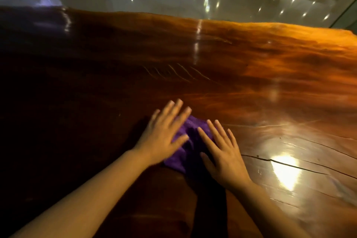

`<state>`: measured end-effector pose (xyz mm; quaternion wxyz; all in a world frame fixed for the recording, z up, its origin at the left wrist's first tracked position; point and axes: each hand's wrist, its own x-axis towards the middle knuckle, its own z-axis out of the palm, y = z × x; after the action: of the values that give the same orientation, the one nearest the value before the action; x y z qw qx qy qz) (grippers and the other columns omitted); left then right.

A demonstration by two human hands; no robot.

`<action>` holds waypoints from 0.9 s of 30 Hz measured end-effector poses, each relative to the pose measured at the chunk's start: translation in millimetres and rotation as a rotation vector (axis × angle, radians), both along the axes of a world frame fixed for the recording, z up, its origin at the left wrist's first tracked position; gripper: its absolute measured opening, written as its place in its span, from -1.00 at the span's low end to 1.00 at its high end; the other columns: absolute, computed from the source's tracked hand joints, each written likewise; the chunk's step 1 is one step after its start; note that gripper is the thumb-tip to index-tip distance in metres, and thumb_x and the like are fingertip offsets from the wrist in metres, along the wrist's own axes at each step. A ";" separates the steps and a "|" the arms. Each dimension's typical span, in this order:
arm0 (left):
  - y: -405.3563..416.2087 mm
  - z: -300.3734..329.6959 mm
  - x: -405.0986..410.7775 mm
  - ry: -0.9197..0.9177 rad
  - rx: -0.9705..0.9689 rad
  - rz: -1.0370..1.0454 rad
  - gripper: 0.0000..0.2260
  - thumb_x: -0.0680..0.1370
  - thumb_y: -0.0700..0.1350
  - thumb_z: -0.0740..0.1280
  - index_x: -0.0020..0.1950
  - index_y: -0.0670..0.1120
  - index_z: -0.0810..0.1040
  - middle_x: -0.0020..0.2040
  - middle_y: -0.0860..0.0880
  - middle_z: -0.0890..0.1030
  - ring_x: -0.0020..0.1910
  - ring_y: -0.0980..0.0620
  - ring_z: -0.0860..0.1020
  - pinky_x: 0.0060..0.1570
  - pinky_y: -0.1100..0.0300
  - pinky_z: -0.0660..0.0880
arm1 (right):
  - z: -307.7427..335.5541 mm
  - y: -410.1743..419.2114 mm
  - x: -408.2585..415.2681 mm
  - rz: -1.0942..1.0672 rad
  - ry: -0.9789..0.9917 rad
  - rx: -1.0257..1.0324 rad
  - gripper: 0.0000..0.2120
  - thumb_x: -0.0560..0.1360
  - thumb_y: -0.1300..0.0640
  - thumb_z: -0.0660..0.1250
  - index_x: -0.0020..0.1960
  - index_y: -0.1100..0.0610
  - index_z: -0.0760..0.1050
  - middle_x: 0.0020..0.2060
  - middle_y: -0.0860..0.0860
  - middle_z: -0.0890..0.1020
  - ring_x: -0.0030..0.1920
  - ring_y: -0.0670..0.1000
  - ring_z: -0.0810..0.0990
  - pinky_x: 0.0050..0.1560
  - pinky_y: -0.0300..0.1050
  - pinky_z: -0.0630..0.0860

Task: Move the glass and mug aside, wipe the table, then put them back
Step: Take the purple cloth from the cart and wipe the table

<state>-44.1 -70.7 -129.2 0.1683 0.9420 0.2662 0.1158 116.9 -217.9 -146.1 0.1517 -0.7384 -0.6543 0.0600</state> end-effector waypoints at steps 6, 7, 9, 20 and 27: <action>-48.7 -23.8 11.8 0.289 -0.072 -0.045 -0.45 0.58 0.01 0.10 0.49 0.02 -0.10 0.55 0.05 -0.09 0.48 0.14 -0.19 0.47 0.09 -0.16 | -16.6 -12.1 -0.9 0.001 -0.061 -0.133 -0.40 0.48 -0.15 0.02 0.44 0.11 0.22 0.43 0.16 0.29 0.43 0.16 0.21 0.33 0.20 0.32; -50.1 -24.1 12.7 0.283 -0.077 -0.031 -0.45 0.58 -0.01 0.11 0.49 0.01 -0.07 0.55 0.04 -0.07 0.50 0.11 -0.15 0.46 0.10 -0.14 | -16.8 -11.4 -2.5 0.000 -0.057 -0.126 -0.40 0.49 -0.14 0.02 0.45 0.12 0.20 0.44 0.16 0.27 0.44 0.16 0.19 0.37 0.15 0.24; -52.6 -20.2 13.2 0.260 -0.101 -0.014 -0.47 0.58 -0.06 0.15 0.49 -0.01 -0.01 0.55 0.03 0.00 0.51 0.08 -0.07 0.46 0.11 -0.07 | -16.8 -12.2 -5.9 -0.004 -0.012 -0.131 -0.44 0.53 -0.08 0.11 0.46 0.12 0.16 0.46 0.13 0.20 0.47 0.13 0.13 0.41 0.03 0.08; -108.1 11.7 -28.7 0.251 -0.294 0.151 -0.61 0.53 -0.16 0.26 0.37 -0.03 0.37 0.39 -0.02 0.43 0.37 0.09 0.35 0.37 0.23 0.25 | 26.2 -51.9 -46.1 -0.046 0.119 -0.160 -0.68 0.45 0.13 0.37 0.20 0.02 0.52 0.15 -0.03 0.63 0.18 -0.04 0.57 0.14 -0.15 0.50; -128.9 96.4 -101.4 0.116 -0.332 0.424 -0.64 0.49 -0.13 0.32 0.29 -0.02 0.46 0.24 -0.01 0.57 0.20 0.09 0.52 0.18 0.31 0.37 | 103.2 -42.5 -95.2 0.054 0.217 -0.148 -0.69 0.51 0.08 0.30 0.26 -0.04 0.48 0.14 -0.08 0.63 0.11 -0.08 0.59 0.12 -0.17 0.50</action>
<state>-145.5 -199.6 -32.8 0.2769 0.8299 0.4819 0.0491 21.7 -260.4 -42.9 0.1652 -0.7189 -0.6474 0.1917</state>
